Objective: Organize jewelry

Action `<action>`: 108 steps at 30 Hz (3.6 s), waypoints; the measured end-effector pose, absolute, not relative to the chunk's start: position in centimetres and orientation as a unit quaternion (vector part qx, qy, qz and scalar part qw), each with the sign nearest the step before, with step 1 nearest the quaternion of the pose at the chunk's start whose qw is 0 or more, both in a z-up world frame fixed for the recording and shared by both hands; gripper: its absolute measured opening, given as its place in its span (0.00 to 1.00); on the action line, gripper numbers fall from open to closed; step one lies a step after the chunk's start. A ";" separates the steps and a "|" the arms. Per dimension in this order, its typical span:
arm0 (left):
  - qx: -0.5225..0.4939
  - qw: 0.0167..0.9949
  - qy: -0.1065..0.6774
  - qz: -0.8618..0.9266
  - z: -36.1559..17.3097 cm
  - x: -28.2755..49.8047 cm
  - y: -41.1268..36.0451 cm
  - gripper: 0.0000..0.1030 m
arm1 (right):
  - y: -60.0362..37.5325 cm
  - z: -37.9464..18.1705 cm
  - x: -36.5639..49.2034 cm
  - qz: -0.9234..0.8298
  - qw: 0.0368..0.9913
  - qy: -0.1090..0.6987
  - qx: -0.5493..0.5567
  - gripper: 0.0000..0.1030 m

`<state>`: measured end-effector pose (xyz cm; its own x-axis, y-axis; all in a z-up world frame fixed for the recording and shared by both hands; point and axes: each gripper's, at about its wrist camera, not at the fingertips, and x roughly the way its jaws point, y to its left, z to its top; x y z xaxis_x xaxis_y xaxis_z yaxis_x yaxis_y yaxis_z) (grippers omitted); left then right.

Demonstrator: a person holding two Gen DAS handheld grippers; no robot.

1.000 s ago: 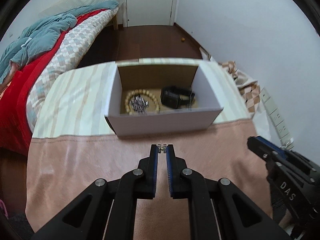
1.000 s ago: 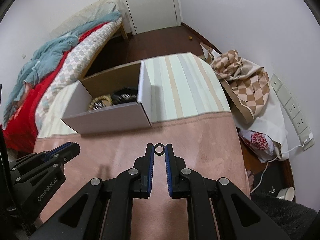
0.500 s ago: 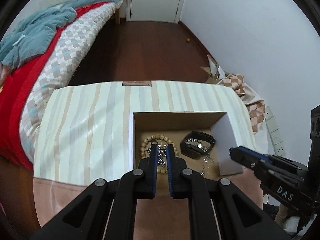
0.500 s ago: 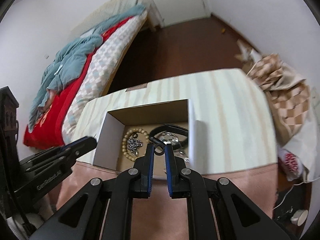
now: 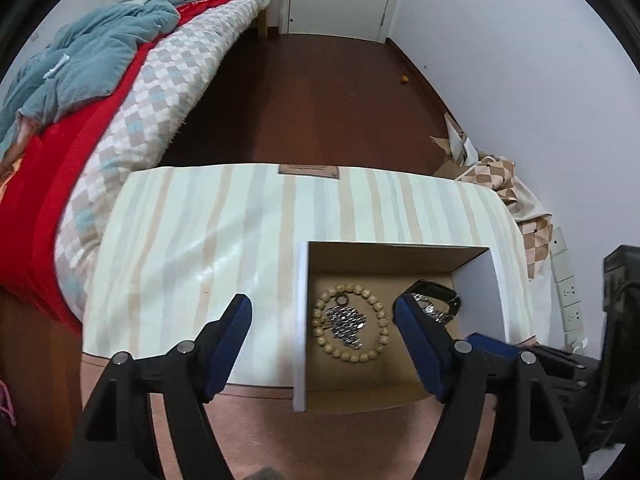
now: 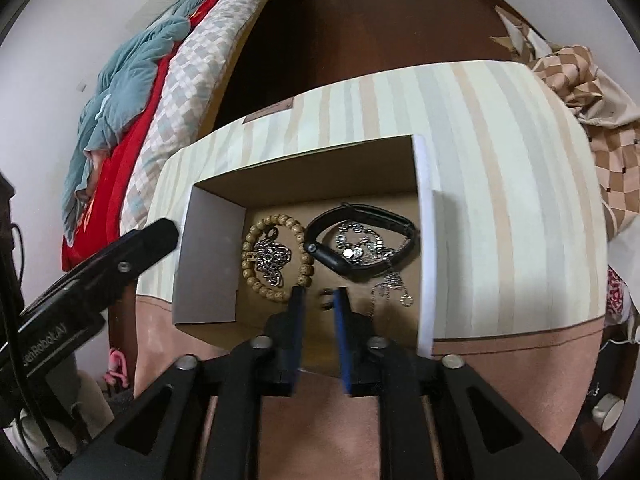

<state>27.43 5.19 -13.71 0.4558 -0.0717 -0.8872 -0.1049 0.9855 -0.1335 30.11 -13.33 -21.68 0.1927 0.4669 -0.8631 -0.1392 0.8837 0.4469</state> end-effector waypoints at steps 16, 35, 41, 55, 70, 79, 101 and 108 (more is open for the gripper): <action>-0.048 0.843 0.533 0.059 -14.2 21.8 5.1 0.99 | -14.7 -16.4 25.5 0.085 0.828 0.553 0.001 0.93; -0.049 0.888 0.452 0.071 -1.1 11.5 3.8 0.99 | -16.4 -3.3 14.4 0.046 0.886 0.462 -0.014 0.99; -0.049 0.901 0.426 0.065 3.1 7.9 3.1 0.99 | -17.0 1.7 9.5 0.051 0.902 0.429 -0.013 0.99; -0.051 0.918 0.389 0.058 8.6 2.6 2.6 0.99 | -18.5 10.2 1.9 0.036 0.929 0.367 -0.020 0.99; -0.056 0.908 0.408 0.080 7.9 5.2 3.2 0.99 | -17.9 11.2 3.4 0.034 0.928 0.371 -0.024 0.99; -0.048 0.889 0.448 0.086 5.6 10.3 3.4 0.99 | -17.7 8.0 9.8 0.029 0.912 0.410 -0.022 1.00; -0.058 0.863 0.496 0.074 4.3 16.3 4.0 0.99 | -16.2 5.3 18.4 0.035 0.884 0.465 -0.046 1.00; -0.057 0.862 0.497 0.076 4.2 16.2 4.1 0.99 | -16.3 5.1 18.2 0.032 0.882 0.468 -0.045 1.00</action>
